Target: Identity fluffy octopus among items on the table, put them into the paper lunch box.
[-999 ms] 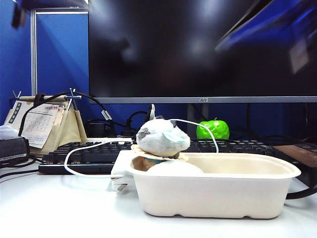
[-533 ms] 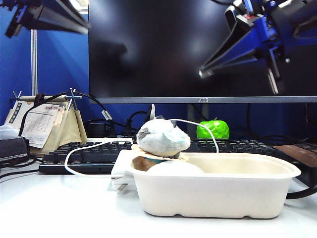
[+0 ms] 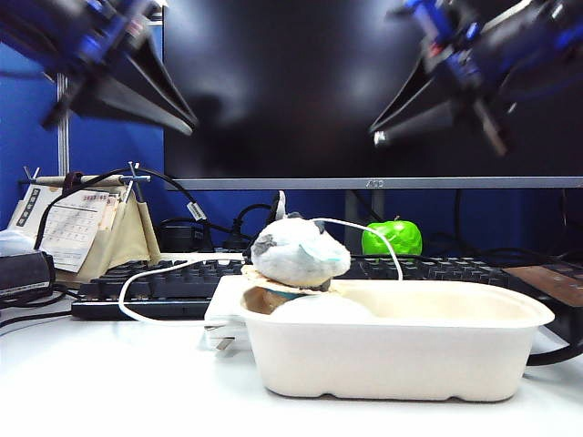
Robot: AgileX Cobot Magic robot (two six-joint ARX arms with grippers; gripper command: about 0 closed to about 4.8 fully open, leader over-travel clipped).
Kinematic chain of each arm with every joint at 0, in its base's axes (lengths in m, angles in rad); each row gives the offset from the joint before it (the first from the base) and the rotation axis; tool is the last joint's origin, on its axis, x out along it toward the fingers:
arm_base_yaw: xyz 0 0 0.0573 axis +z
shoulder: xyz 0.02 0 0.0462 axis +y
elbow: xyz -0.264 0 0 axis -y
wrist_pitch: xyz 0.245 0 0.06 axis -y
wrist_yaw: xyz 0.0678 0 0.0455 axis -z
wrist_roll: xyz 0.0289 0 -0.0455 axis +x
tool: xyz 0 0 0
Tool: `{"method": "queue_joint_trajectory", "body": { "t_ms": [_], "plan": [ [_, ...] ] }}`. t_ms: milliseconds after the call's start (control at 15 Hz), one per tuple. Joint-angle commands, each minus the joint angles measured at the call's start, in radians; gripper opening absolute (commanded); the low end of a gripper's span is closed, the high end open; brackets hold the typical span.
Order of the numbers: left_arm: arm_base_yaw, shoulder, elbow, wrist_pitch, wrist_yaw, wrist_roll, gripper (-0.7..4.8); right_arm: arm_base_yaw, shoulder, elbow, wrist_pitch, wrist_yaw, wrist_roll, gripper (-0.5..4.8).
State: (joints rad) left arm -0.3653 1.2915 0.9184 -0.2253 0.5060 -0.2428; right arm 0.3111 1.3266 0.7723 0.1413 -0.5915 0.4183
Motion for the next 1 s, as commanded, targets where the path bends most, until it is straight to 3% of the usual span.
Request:
{"method": "queue_joint_trajectory", "body": {
  "t_ms": [67,200,400,599,732,999],
  "plan": [
    [-0.025,0.006,0.002,0.032,-0.061,0.000,0.58,0.002,0.097,0.023,0.073,0.005,-0.002,1.11],
    [-0.025,0.006,0.002,0.042,-0.076,0.000,0.57,0.006,0.195,0.085,0.073,-0.068,0.001,1.27],
    [-0.025,0.006,0.002,0.044,-0.090,0.002,0.57,0.066,0.315,0.224,0.067,-0.100,0.000,1.27],
    [-0.025,0.007,0.002,0.047,-0.167,0.006,0.58,0.097,0.372,0.328,0.037,-0.092,0.000,1.28],
    [-0.025,0.007,0.002,0.056,-0.170,0.008,0.57,0.097,0.409,0.375,0.021,-0.092,0.000,2.03],
    [-0.025,0.007,0.002,0.127,-0.169,0.008,0.58,0.097,0.492,0.425,0.016,-0.081,0.000,2.03]
  ]
}}
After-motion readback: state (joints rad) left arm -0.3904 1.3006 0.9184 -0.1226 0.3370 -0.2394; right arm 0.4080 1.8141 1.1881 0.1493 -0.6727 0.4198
